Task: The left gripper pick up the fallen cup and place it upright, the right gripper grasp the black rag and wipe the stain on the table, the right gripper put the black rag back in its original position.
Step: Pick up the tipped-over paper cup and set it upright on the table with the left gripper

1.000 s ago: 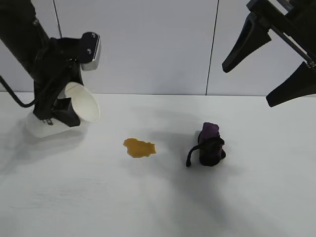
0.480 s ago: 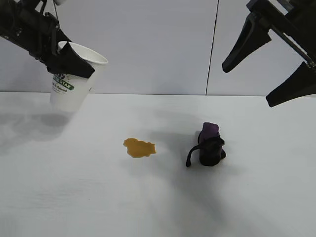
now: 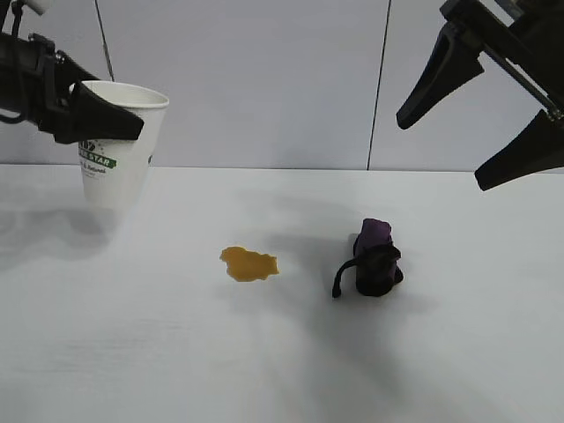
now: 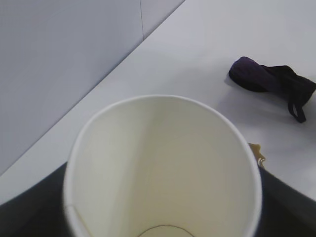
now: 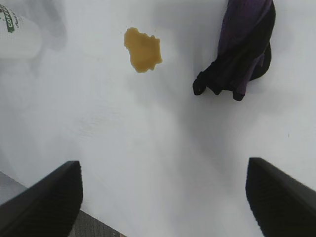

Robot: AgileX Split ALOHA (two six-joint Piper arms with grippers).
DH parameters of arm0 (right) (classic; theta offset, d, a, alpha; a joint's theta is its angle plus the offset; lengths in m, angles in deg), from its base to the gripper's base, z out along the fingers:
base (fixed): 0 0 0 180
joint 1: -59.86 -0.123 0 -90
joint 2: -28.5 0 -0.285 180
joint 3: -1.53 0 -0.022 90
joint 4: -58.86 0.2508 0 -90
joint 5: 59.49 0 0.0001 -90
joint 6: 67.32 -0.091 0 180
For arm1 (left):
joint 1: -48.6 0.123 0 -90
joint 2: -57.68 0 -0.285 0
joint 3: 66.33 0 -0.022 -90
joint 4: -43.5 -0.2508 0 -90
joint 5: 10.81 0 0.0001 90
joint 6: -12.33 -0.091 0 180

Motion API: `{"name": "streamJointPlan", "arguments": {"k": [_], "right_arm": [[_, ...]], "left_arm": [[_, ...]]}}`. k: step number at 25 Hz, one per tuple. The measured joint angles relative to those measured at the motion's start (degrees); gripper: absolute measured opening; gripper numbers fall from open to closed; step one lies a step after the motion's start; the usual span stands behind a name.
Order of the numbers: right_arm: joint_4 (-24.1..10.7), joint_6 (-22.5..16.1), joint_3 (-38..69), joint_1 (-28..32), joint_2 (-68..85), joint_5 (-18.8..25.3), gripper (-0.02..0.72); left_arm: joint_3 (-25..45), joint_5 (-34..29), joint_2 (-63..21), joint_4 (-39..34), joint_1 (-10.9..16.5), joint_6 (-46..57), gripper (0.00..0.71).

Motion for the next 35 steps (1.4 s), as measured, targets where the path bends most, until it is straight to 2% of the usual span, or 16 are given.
{"name": "streamJointPlan", "arguments": {"k": [4, 10, 18, 26, 35], "right_arm": [[0.0, 0.0, 0.0, 0.0, 0.0, -0.12, 0.622], [0.0, 0.0, 0.0, 0.0, 0.0, -0.23, 0.622], [0.0, 0.0, 0.0, 0.0, 0.0, -0.29, 0.622], [0.0, 0.0, 0.0, 0.0, 0.0, -1.02, 0.622], [0.0, 0.0, 0.0, 0.0, 0.0, -1.73, 0.622]], "left_arm": [[5.83, 0.0, 0.0, 6.4, 0.13, -9.59, 0.548], [10.82, 0.06, 0.19, 8.11, 0.13, -17.48, 0.548], [11.35, -0.06, 2.65, 8.56, 0.13, -18.17, 0.551], [11.6, 2.45, 2.65, 8.66, 0.13, -18.17, 0.622], [11.6, 2.81, 2.65, 8.66, 0.13, -13.46, 0.646]]}}
